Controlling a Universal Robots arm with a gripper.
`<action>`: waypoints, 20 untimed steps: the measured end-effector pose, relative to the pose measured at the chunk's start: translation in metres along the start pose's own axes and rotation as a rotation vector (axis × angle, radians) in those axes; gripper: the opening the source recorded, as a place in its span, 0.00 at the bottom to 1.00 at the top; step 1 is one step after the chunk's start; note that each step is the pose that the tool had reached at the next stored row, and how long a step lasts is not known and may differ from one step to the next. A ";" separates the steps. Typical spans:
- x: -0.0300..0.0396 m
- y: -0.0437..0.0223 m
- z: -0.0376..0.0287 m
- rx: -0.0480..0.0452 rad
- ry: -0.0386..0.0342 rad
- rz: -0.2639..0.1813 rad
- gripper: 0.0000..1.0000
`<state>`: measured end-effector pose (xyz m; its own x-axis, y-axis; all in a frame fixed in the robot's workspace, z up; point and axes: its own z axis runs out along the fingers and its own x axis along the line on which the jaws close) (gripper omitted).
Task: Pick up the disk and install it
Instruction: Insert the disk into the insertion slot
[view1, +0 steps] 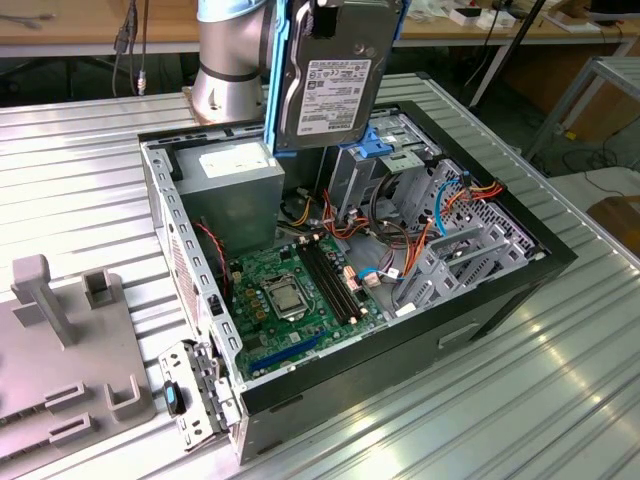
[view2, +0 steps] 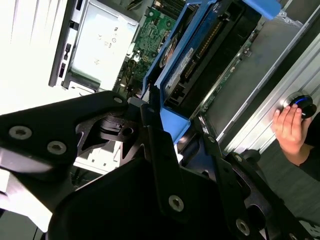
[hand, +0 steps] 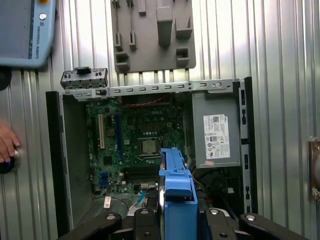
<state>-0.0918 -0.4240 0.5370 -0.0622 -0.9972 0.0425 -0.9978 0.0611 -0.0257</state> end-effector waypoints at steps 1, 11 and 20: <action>-0.0001 -0.0007 0.0001 0.0000 0.0000 0.000 0.37; -0.0004 -0.0065 0.0004 0.0000 0.0001 0.000 0.37; -0.0010 -0.0152 0.0008 0.0001 0.0001 0.000 0.37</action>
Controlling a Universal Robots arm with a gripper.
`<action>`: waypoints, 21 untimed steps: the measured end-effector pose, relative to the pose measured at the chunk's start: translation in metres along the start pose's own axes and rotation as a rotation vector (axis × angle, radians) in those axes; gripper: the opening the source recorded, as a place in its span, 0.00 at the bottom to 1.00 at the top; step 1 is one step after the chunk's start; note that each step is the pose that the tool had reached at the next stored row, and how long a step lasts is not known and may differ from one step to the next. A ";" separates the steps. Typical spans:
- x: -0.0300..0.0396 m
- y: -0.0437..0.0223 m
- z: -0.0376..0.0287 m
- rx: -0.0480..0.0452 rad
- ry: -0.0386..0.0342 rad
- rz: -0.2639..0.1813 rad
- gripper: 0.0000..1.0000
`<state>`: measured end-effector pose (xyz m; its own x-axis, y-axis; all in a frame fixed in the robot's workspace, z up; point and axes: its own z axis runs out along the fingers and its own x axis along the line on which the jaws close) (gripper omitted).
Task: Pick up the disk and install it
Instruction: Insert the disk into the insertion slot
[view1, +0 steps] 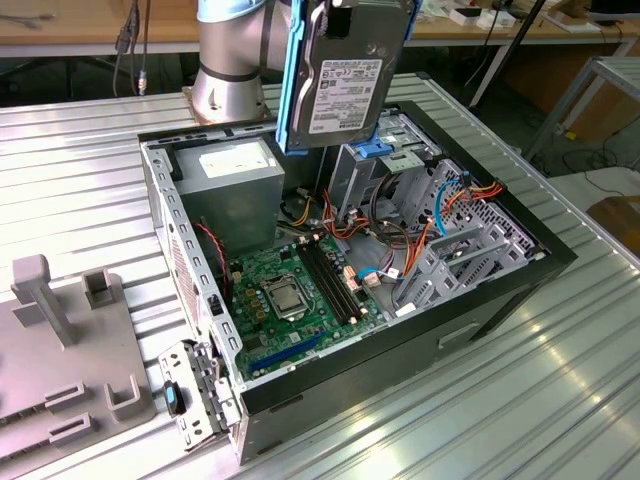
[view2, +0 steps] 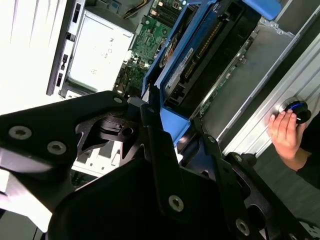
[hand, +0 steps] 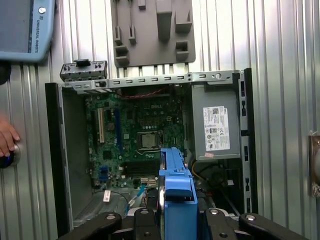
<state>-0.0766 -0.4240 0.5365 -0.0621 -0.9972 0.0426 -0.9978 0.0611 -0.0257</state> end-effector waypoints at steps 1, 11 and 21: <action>-0.0003 -0.0054 0.0005 0.0000 -0.0001 0.000 0.37; -0.0011 -0.0169 0.0014 0.0000 0.0001 0.000 0.37; 0.0169 -0.0265 0.0029 0.0000 0.0001 0.000 0.37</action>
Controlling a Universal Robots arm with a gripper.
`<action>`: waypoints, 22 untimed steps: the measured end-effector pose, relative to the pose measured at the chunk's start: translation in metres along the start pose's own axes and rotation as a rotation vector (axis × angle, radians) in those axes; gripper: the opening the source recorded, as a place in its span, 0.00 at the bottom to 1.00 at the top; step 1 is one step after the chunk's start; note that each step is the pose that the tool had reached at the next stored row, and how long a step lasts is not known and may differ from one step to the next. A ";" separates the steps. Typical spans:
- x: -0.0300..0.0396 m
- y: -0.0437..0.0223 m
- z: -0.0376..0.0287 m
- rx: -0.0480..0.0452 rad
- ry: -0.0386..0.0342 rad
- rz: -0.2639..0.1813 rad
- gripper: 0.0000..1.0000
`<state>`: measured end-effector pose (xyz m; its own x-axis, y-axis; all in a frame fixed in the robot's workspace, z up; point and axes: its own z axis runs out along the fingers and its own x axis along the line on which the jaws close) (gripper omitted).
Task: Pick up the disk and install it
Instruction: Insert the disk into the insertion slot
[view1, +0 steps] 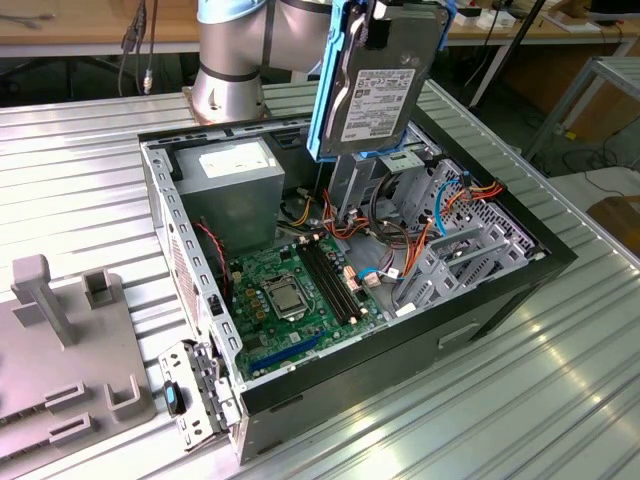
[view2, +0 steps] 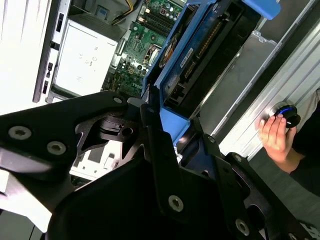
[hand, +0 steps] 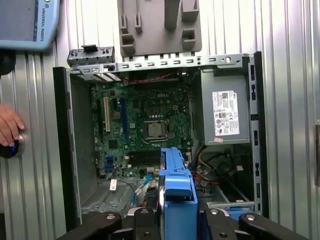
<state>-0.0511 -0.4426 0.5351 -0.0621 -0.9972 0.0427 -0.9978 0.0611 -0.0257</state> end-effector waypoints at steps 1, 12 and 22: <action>0.0013 -0.0015 0.0002 0.0000 -0.0002 0.000 0.37; 0.0087 -0.0125 0.0013 0.0000 -0.0001 0.000 0.37; 0.0156 -0.0201 0.0023 0.0000 0.0000 0.000 0.37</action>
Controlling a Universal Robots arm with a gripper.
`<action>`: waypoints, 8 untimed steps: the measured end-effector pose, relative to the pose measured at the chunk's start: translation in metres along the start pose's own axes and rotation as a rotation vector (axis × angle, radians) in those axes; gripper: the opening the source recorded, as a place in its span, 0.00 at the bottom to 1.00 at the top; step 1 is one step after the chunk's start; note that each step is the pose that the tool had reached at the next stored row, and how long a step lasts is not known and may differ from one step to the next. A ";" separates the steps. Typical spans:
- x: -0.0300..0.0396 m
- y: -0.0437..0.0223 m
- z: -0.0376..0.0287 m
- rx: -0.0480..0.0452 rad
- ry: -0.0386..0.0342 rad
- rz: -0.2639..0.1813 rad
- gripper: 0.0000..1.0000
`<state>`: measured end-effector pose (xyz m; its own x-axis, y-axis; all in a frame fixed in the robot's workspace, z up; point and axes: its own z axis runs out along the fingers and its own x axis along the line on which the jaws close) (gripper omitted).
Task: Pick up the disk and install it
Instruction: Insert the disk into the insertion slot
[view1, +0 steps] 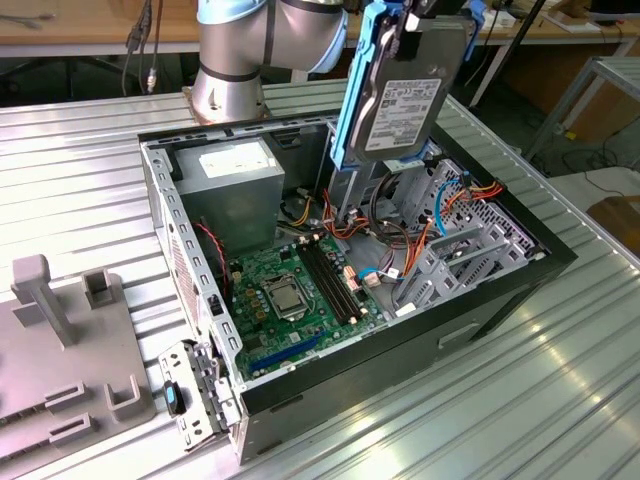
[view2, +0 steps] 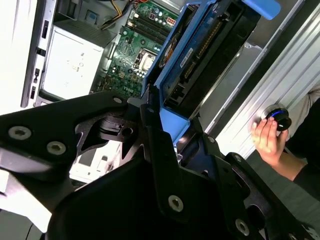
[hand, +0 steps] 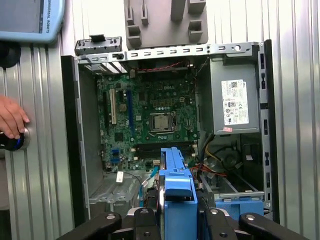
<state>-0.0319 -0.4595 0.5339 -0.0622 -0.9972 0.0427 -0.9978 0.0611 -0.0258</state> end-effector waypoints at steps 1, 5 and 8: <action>0.0006 -0.0008 0.0000 0.0000 0.0001 0.000 0.37; 0.0062 -0.0059 0.0004 0.0000 0.0009 0.000 0.37; 0.0078 -0.0070 0.0006 0.0002 0.0008 -0.005 0.37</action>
<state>-0.0254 -0.4677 0.5339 -0.0575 -0.9974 0.0436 -0.9981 0.0564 -0.0257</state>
